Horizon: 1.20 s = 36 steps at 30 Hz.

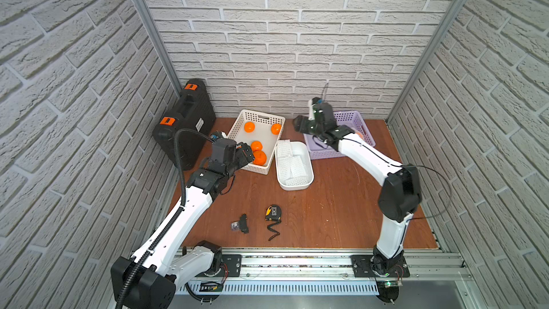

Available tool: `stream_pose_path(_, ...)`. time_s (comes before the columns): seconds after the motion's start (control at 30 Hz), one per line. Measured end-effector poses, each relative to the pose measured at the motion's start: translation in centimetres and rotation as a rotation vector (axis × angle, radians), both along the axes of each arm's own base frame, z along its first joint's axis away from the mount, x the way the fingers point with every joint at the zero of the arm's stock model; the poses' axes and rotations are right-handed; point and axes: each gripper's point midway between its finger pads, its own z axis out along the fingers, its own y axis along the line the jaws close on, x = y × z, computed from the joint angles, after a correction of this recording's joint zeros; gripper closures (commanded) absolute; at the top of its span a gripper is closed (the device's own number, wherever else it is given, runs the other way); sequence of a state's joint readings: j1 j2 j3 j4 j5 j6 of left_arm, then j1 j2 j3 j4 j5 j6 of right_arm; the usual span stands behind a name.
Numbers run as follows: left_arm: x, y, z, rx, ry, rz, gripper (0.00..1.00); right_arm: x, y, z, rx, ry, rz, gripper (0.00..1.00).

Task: Remove foam nets from oranges
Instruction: Place the orange in the basket, then pick up the orange from the basket.

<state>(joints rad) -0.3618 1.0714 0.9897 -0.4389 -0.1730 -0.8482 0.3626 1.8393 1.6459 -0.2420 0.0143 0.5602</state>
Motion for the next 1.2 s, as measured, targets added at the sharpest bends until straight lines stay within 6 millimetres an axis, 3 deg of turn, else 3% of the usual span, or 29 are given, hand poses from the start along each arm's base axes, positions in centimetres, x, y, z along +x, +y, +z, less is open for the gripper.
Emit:
stream_pose_path(0.07, 0.1, -0.1, -0.2, -0.004, 0.006, -0.002, 0.02, 0.2, -6.0, 0.5, -0.022, -0.004, -0.105, 0.12)
stream_pose_path(0.13, 0.2, -0.3, -0.4, -0.010, 0.014, -0.008, 0.02, 0.4, -11.4, -0.3, -0.066, 0.023, -0.204, 0.11)
stream_pose_path(0.2, 0.3, -0.5, -0.7, -0.015, 0.024, -0.013, 0.02, 0.3, -14.8, -1.7, -0.122, 0.070, -0.271, 0.08)
stream_pose_path(0.33, 0.3, -0.9, -1.1, -0.026, 0.038, -0.022, 0.02, -0.2, -18.5, -4.7, -0.240, 0.185, -0.324, 0.04)
stream_pose_path(0.53, 0.4, -1.1, -1.0, -0.036, 0.034, -0.030, 0.02, 1.0, -23.0, -7.5, -0.390, 0.307, -0.334, 0.02)
stream_pose_path(0.7, 0.4, -1.3, -1.1, -0.041, 0.039, -0.039, 0.02, 1.3, -25.5, -10.1, -0.520, 0.408, -0.294, 0.01)
stream_pose_path(0.93, 0.7, -1.6, -2.0, -0.038, 0.069, -0.049, 0.02, 1.5, -26.0, -14.3, -0.619, 0.516, -0.205, 0.02)
stream_pose_path(1.03, 0.8, -1.8, -2.5, -0.037, 0.084, -0.054, 0.02, 1.6, -25.7, -15.3, -0.631, 0.529, -0.167, 0.02)
stream_pose_path(1.2, 1.1, -2.1, -3.0, -0.037, 0.102, -0.060, 0.02, 2.0, -25.7, -15.3, -0.654, 0.515, -0.140, 0.05)
